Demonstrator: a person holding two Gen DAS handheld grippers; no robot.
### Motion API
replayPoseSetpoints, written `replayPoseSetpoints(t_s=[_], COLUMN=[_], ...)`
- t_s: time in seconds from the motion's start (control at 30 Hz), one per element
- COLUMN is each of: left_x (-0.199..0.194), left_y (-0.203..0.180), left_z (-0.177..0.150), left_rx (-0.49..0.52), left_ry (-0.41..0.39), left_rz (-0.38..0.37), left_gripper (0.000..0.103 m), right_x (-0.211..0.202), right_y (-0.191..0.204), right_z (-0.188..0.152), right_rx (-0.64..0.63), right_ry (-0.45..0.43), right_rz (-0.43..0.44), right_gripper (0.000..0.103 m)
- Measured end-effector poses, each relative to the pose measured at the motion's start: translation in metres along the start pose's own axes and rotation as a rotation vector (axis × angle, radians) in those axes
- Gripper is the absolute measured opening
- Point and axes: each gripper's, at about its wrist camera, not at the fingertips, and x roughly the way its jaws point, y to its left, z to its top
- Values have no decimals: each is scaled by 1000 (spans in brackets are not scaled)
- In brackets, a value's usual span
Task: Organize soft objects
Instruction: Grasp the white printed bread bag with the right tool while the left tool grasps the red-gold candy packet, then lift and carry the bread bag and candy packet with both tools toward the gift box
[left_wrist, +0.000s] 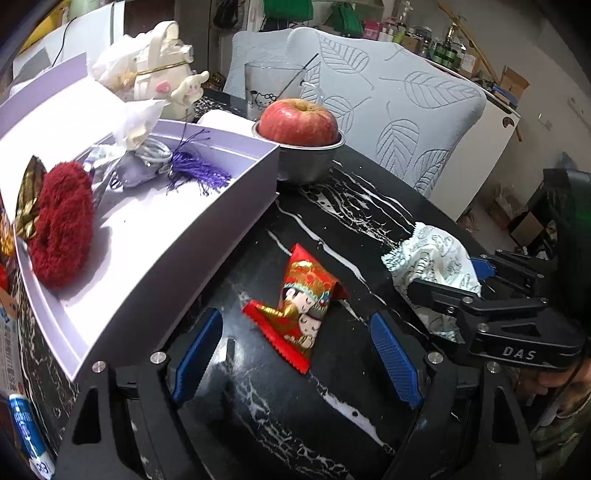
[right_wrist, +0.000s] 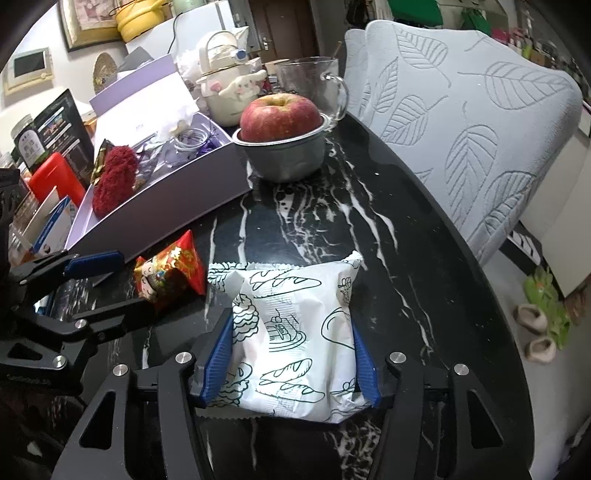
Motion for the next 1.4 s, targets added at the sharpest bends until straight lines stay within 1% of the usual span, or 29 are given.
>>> replayPoseSetpoints(t_s=[0.23, 0.37, 0.4, 0.43, 0.47, 0.5, 0.53, 0.57, 0.6, 0.83, 0.93, 1.4], left_x=[11, 22, 25, 26, 27, 28, 30, 32, 33, 27, 21, -20], left_y=[-6, -7, -7, -6, -6, -5, -6, -6, -6, -17, -20, -35], left_z=[8, 12, 12, 13, 13, 12, 12, 12, 10, 1, -6, -55], left_rx=[34, 36, 31, 26, 21, 18, 20, 24, 24, 24, 23, 5], left_ry=[-1, 11, 15, 17, 13, 9, 16, 28, 39, 56, 59, 75], left_rz=[22, 14, 10, 3, -7, -16, -16, -11, -24, -59, -61, -80], left_gripper=[83, 83, 81, 72, 66, 52, 47, 44, 40, 39, 39, 39], right_x=[-9, -12, -13, -13, -14, -15, -16, -16, -17, -30, -38, -61], right_y=[-17, -24, -25, -26, -27, -28, -28, -28, -28, -20, -16, 6], right_z=[-6, -8, -9, -9, -10, -11, -12, -12, -13, -21, -28, -71], right_rx=[45, 64, 68, 71, 74, 76, 78, 79, 78, 66, 66, 67], right_ry=[-4, -6, -7, -7, -7, -7, -6, -6, -4, -9, -16, 2], right_rz=[-12, -17, -19, -20, -20, -19, -19, -18, -17, 0, 5, 50], right_gripper=[58, 58, 58, 58, 58, 58, 58, 58, 58, 58, 57, 57])
